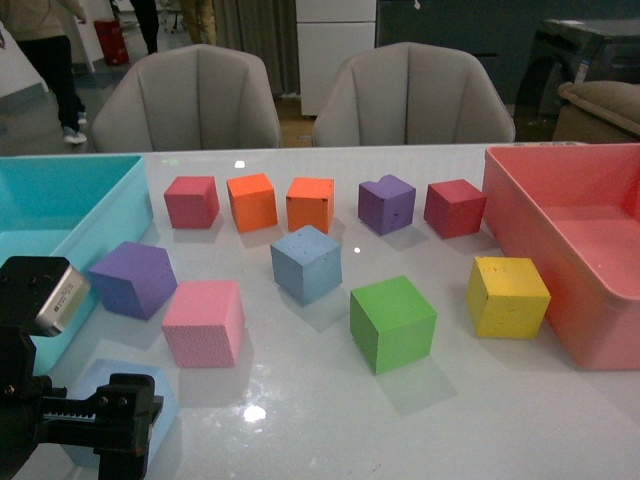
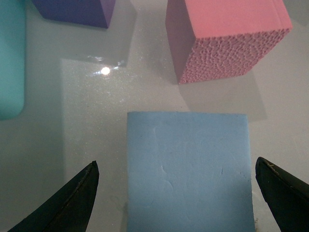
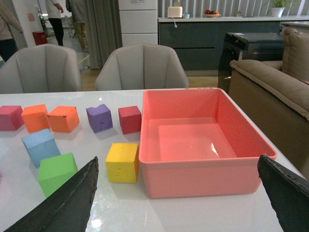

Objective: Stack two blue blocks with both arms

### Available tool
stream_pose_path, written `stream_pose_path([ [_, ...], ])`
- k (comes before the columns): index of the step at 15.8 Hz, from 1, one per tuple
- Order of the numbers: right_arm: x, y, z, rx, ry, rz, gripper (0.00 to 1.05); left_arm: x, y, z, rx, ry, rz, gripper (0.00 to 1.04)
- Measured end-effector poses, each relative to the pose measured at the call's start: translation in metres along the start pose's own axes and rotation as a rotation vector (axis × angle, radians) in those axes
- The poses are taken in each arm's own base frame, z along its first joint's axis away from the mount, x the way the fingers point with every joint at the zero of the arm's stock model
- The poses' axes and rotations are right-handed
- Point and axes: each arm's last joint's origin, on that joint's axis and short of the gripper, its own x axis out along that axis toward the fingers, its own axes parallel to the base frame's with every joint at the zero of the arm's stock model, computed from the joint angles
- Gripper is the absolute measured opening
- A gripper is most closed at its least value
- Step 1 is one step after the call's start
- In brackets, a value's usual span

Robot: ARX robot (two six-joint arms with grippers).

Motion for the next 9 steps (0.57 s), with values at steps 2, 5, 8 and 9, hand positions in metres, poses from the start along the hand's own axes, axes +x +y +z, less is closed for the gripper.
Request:
stream_pose_path([
  [2,0.0000,0.0000,0.0000,0.000,0.000,0.000,0.98,0.0040,-0.0008,-0.0035,0.003,0.014,-0.006,0.98],
  [5,0.0000,0.0000,0.0000,0.000,0.000,0.000,0.98,0.0052,-0.0018,-0.0040,0.014,0.017,-0.001,0.72],
  [8,0.0000,0.0000,0.0000,0.000,0.000,0.000,0.98,0.0020,-0.0039,-0.0021,0.024,0.024,-0.001,0.47],
  [9,0.0000,0.0000,0.0000,0.000,0.000,0.000,0.98,-0.0030,-0.0064,0.0013,0.030,0.020,-0.005,0.44],
])
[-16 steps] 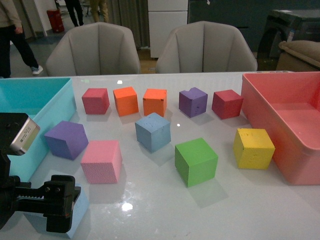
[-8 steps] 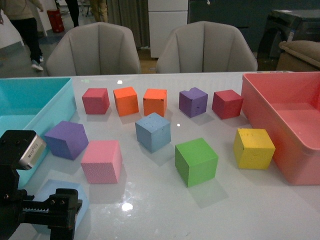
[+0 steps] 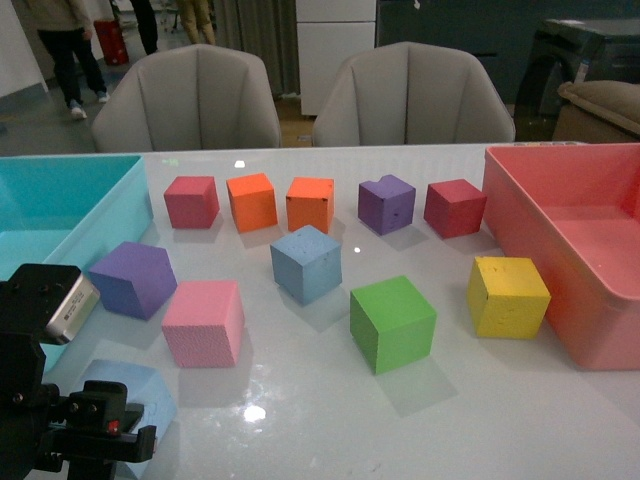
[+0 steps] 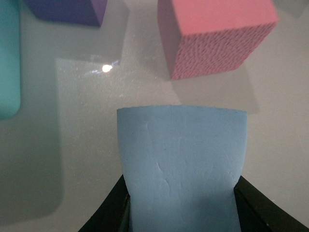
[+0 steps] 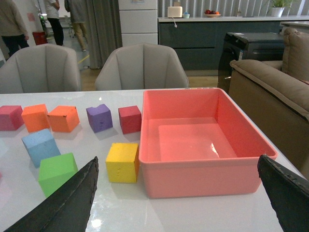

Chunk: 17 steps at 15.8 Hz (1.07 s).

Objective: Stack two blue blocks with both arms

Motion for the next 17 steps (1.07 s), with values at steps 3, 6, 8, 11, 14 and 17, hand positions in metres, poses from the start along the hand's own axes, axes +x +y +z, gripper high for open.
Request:
stream_pose_path([
  [3,0.000,0.000,0.000,0.000,0.000,0.000,0.98,-0.026,-0.017,0.030,0.026,-0.086,-0.043,0.40],
  [6,0.000,0.000,0.000,0.000,0.000,0.000,0.98,-0.029,-0.048,0.069,0.066,-0.122,-0.081,0.39],
  [8,0.000,0.000,0.000,0.000,0.000,0.000,0.98,-0.020,-0.078,0.092,0.108,-0.127,-0.106,0.39],
  [11,0.000,0.000,0.000,0.000,0.000,0.000,0.98,0.009,-0.117,0.122,0.126,-0.091,-0.138,0.39],
  [14,0.000,0.000,0.000,0.000,0.000,0.000,0.98,0.039,-0.132,0.149,0.092,-0.068,-0.106,0.39],
  [17,0.000,0.000,0.000,0.000,0.000,0.000,0.98,0.061,-0.133,0.177,0.055,-0.079,-0.063,0.39],
])
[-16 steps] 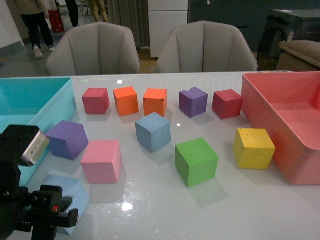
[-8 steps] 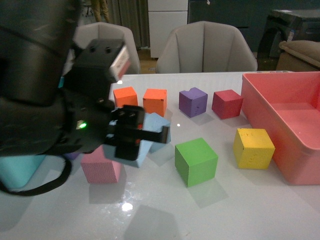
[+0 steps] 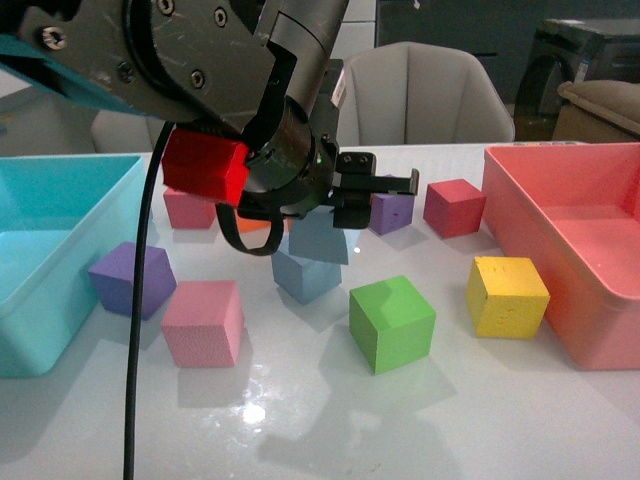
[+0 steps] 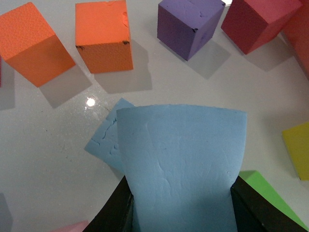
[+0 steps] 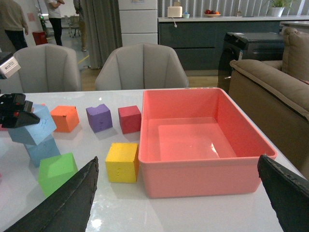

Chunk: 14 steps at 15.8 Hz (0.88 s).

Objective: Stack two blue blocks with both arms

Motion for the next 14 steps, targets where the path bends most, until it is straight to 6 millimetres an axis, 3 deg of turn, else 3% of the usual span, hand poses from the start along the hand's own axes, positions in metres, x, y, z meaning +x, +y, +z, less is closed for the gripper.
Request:
stream_pose_path([
  [4,0.000,0.000,0.000,0.000,0.000,0.000,0.98,0.026,0.010,0.008,-0.054,0.032,0.046,0.39],
  [14,0.000,0.000,0.000,0.000,0.000,0.000,0.98,0.044,0.018,0.010,-0.120,0.036,0.081,0.39],
])
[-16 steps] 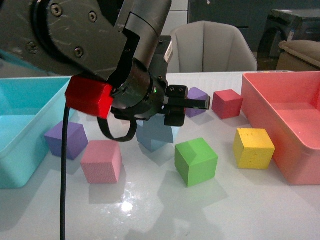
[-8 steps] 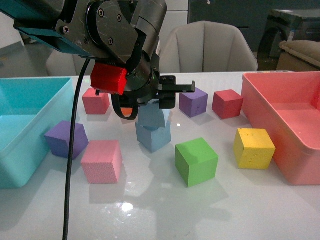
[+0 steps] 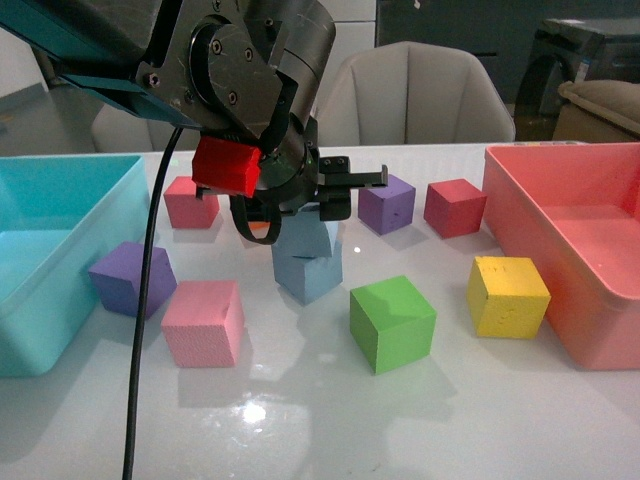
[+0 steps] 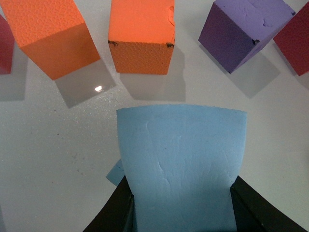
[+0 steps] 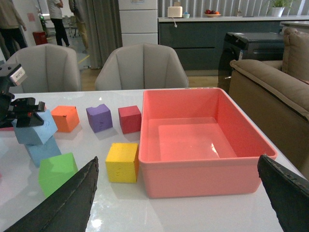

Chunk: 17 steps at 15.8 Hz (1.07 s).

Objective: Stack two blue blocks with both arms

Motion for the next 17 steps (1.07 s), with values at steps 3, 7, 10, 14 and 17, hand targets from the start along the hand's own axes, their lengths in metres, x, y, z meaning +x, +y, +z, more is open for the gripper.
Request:
stream_pose_path([
  [3,0.000,0.000,0.000,0.000,0.000,0.000,0.98,0.003,0.002,-0.001,-0.007,-0.003,0.003,0.51],
  [7,0.000,0.000,0.000,0.000,0.000,0.000,0.98,0.004,0.004,0.000,-0.010,-0.045,-0.005,0.97],
  [10,0.000,0.000,0.000,0.000,0.000,0.000,0.98,-0.007,0.000,0.005,0.005,-0.112,-0.028,0.98],
  [14,0.000,0.000,0.000,0.000,0.000,0.000,0.98,-0.069,-0.013,0.023,0.040,-0.334,-0.147,0.98],
  [17,0.000,0.000,0.000,0.000,0.000,0.000,0.98,-0.149,-0.022,0.013,0.157,-0.581,-0.278,0.98],
])
